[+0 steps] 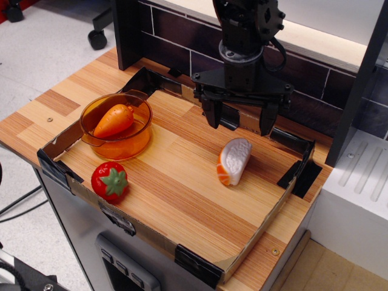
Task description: Take carrot out of pot
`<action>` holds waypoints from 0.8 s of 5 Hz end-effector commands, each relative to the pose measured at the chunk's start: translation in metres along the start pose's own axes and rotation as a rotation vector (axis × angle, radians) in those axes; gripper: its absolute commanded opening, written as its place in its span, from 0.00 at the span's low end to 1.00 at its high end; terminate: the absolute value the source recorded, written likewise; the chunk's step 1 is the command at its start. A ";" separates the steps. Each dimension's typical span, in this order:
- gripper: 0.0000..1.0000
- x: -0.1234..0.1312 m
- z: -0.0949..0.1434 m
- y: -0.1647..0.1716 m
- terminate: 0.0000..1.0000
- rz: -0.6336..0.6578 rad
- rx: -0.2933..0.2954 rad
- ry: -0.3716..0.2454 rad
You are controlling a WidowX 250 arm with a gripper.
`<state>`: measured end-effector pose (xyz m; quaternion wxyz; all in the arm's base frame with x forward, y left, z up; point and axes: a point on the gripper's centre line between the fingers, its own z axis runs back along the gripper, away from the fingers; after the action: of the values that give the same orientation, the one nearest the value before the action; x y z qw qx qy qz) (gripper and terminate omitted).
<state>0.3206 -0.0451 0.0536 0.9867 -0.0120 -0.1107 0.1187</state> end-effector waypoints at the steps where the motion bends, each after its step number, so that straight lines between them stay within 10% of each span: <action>1: 1.00 0.000 0.000 0.000 0.00 0.000 0.000 0.000; 3: 1.00 0.025 0.048 0.022 0.00 -0.018 -0.120 -0.030; 4: 1.00 0.023 0.049 0.054 0.00 -0.100 -0.076 -0.020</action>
<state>0.3136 0.0166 0.0852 0.9931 -0.0429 -0.0921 0.0580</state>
